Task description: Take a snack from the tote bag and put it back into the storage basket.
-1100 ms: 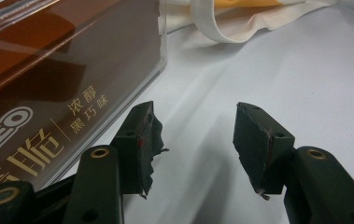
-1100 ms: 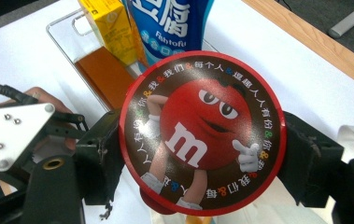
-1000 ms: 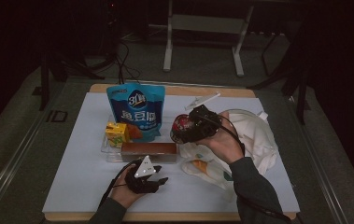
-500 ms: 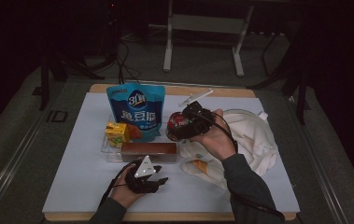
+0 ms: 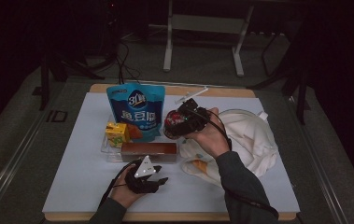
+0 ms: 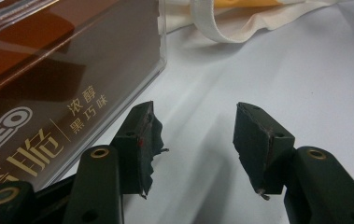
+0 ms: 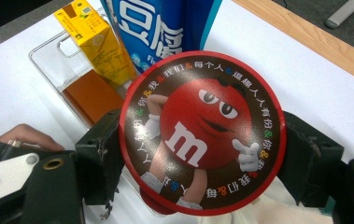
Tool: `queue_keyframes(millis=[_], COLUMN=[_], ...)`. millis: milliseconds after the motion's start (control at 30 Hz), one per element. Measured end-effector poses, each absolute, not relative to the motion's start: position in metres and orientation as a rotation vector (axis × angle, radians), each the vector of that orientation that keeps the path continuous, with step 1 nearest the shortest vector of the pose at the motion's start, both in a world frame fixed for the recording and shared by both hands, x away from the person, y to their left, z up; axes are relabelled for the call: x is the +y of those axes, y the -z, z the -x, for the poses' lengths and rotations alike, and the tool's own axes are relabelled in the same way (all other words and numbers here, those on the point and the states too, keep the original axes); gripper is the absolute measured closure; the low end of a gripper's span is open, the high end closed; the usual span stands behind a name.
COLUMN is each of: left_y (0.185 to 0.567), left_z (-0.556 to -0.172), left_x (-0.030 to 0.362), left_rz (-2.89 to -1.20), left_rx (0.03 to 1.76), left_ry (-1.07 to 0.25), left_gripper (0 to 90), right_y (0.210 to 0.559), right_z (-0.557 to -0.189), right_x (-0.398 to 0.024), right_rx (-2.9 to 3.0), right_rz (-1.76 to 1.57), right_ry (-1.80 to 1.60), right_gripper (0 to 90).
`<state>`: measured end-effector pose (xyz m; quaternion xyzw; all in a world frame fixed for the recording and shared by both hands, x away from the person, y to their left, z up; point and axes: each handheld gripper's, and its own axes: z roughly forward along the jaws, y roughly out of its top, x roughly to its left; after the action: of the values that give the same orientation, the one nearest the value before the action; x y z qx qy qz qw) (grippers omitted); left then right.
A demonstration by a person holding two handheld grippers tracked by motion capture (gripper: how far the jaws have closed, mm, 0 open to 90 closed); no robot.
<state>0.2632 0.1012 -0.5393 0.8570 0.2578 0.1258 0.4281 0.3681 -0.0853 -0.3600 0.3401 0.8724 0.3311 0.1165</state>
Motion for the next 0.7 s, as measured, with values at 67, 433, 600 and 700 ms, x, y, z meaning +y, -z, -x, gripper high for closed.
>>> queue_keyframes(millis=[67,433,600,700], left_y=[0.539,0.539,0.539,0.539], left_z=[-0.263,-0.263,-0.264,-0.264], left_x=[0.101,0.101,0.102,0.102], left_rz=[-2.141,-2.135,-2.133,-2.133], left_rx=[0.644,0.649,0.653,0.654], left_ry=[-0.315,-0.312,-0.308,-0.309], left_gripper=[48.9,48.8,48.7,48.6], right_y=[0.362,0.365,0.367,0.368], right_z=[-0.370,-0.377,-0.381,-0.382], right_x=[-0.084,-0.081,-0.080,-0.078], right_rx=[2.555,2.527,2.520,2.522], right_rz=[-1.004,-1.047,-1.061,-1.063], right_ry=[-0.964,-0.972,-0.966,-0.966], right_gripper=[25.3,25.3,25.3,25.3])
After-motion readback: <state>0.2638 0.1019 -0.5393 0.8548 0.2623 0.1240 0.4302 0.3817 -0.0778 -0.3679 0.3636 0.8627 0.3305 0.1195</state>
